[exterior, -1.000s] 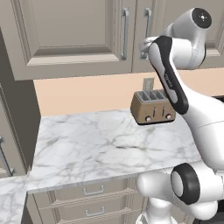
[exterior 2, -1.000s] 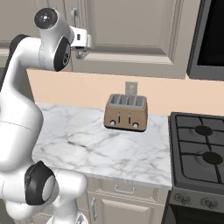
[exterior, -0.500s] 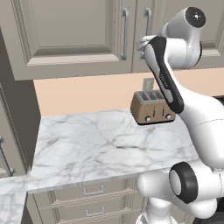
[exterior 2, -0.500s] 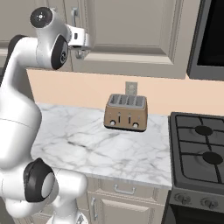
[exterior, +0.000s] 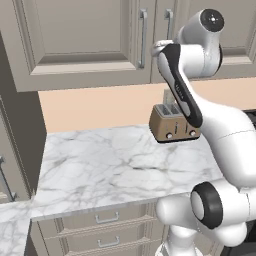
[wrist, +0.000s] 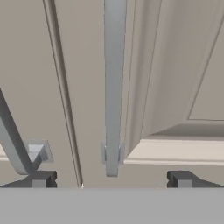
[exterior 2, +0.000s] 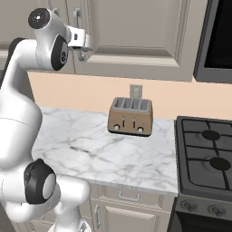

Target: Open the cabinet. Pick the dish brush and place it next to the sink. Then close the cabinet.

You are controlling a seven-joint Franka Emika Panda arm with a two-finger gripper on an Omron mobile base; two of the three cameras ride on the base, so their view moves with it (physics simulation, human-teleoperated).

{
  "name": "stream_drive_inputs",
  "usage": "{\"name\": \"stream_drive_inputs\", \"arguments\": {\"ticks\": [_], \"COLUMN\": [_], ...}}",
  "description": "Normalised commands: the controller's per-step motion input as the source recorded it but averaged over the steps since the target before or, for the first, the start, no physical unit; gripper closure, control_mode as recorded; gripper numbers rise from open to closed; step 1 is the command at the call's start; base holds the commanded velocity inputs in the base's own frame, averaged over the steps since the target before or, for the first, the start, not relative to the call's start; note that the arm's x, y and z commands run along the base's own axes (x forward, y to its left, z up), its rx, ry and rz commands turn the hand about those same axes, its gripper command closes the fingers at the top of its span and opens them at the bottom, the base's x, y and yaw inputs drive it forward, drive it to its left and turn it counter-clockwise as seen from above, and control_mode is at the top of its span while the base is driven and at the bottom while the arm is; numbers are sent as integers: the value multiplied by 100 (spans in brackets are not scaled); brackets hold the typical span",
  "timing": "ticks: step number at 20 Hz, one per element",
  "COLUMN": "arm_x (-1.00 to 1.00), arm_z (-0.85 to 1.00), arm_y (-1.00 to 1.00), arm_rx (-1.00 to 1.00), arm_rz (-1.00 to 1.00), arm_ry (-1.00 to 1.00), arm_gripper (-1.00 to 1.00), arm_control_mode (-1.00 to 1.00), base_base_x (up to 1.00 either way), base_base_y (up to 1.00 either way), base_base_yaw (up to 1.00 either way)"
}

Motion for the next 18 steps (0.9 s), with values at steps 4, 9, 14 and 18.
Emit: {"name": "stream_drive_inputs", "arguments": {"ticks": [4, 9, 14, 18], "arm_x": [27, 29, 28, 23], "arm_z": [0, 0, -3, -2], "arm_y": [0, -3, -2, 0], "arm_rx": [0, 0, 0, 0], "arm_rz": [0, 0, 0, 0], "arm_ry": [0, 0, 0, 0], "arm_gripper": [-100, -100, -100, -100], "arm_control_mode": [-100, -100, -100, -100], "base_base_x": [0, 0, 0, 0], "base_base_y": [0, 0, 0, 0], "base_base_yaw": [0, 0, 0, 0]}}
